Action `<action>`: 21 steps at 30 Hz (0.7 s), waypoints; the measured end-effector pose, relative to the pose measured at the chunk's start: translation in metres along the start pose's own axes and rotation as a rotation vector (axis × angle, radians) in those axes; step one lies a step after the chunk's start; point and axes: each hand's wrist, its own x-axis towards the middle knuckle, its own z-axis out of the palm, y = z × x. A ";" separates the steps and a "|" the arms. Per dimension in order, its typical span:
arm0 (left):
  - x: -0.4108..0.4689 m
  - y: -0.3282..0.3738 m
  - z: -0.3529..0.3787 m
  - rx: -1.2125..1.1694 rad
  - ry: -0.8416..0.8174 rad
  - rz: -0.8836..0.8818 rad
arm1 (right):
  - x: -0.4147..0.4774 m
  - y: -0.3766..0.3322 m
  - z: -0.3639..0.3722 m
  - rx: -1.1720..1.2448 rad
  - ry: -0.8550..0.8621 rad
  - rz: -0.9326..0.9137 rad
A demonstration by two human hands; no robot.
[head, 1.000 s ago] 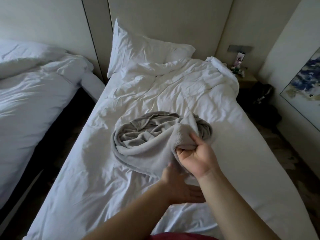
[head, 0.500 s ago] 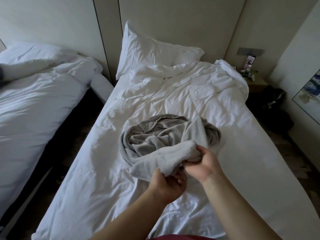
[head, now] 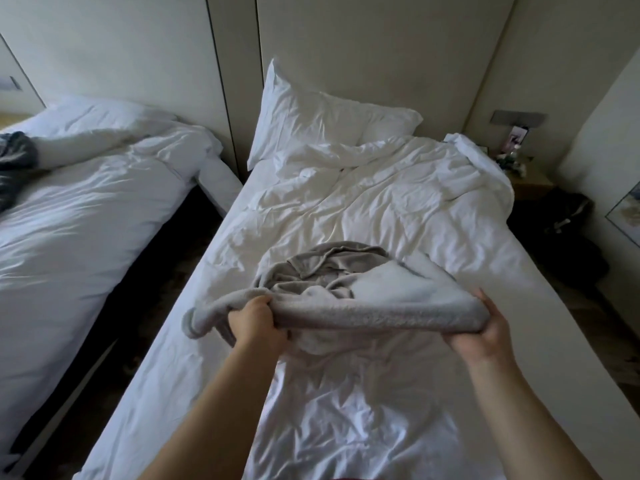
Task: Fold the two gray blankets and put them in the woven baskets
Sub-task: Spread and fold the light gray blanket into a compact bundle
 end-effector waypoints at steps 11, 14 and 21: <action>-0.037 -0.023 0.026 0.646 -0.807 0.044 | -0.056 0.084 0.066 -1.399 -0.434 0.039; -0.030 -0.028 0.012 0.569 -0.758 0.044 | -0.047 0.079 0.050 -1.005 -0.502 0.318; -0.035 -0.031 0.000 0.631 -0.999 0.286 | -0.008 0.077 0.007 -0.276 -0.134 0.523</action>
